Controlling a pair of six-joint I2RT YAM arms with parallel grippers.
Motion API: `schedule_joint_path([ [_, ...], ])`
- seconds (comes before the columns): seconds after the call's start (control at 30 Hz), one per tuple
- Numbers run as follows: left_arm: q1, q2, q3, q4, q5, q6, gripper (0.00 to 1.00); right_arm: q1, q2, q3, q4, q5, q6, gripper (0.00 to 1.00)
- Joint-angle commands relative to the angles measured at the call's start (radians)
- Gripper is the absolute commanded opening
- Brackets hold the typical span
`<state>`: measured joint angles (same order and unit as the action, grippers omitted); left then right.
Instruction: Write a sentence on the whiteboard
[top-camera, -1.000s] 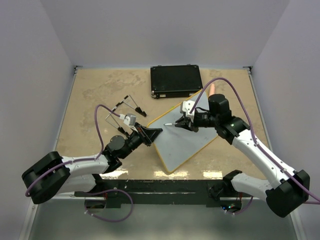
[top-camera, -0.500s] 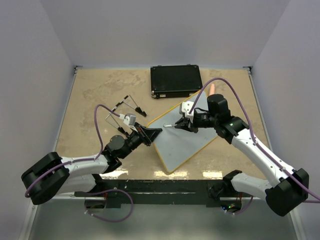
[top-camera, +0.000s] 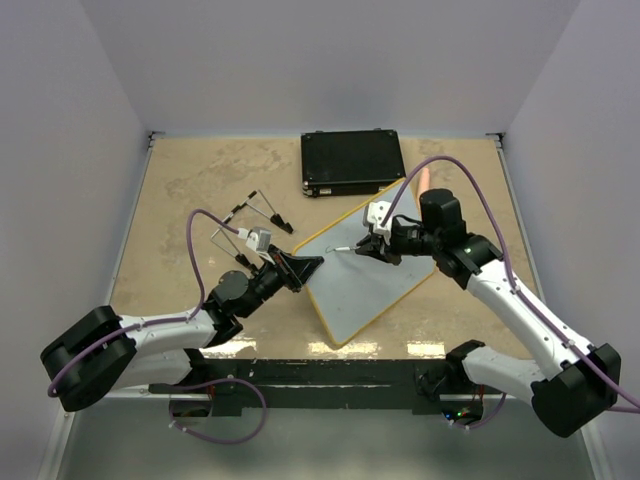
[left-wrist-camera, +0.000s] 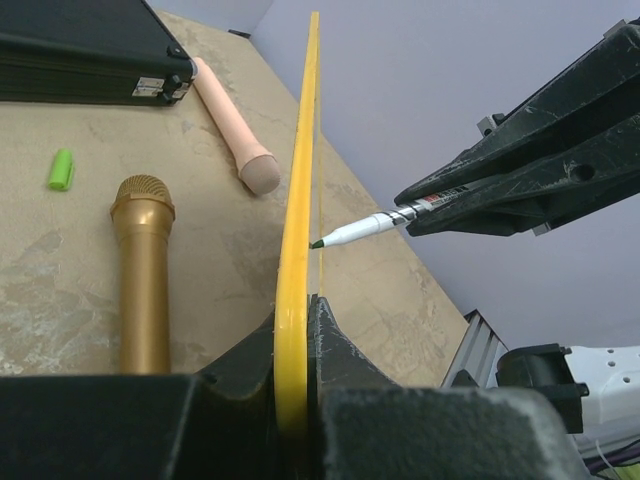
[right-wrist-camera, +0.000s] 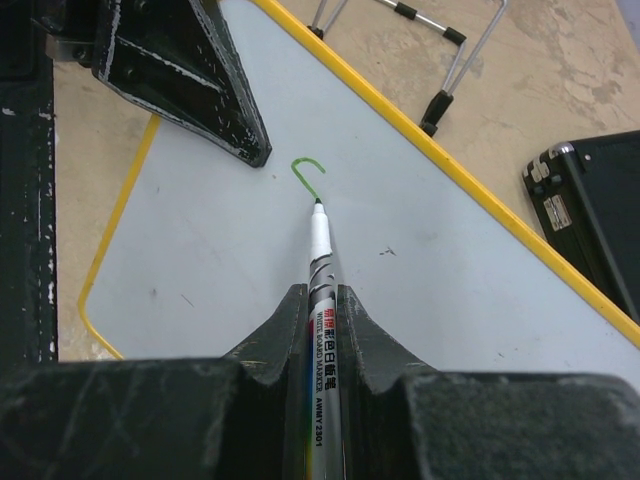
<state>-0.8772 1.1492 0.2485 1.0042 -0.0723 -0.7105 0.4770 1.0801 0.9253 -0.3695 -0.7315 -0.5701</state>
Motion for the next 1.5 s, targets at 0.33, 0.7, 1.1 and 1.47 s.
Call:
schedule_joint_path([
  [0.33,0.0,-0.023,-0.017,-0.004,0.035,0.102,0.0,-0.009,0.014,-0.017,-0.098,0.024,-0.114,0.0],
  [0.7,0.001,0.006,-0.017,0.022,0.046,0.097,0.0,0.006,0.038,0.001,-0.114,-0.037,-0.131,0.0],
  [1.1,0.001,0.03,-0.011,0.027,0.052,0.098,0.0,0.006,0.074,0.167,-0.204,-0.143,-0.148,0.0],
  [1.47,0.003,0.024,-0.021,0.013,0.054,0.115,0.0,-0.075,-0.017,0.155,-0.22,-0.178,-0.157,0.0],
])
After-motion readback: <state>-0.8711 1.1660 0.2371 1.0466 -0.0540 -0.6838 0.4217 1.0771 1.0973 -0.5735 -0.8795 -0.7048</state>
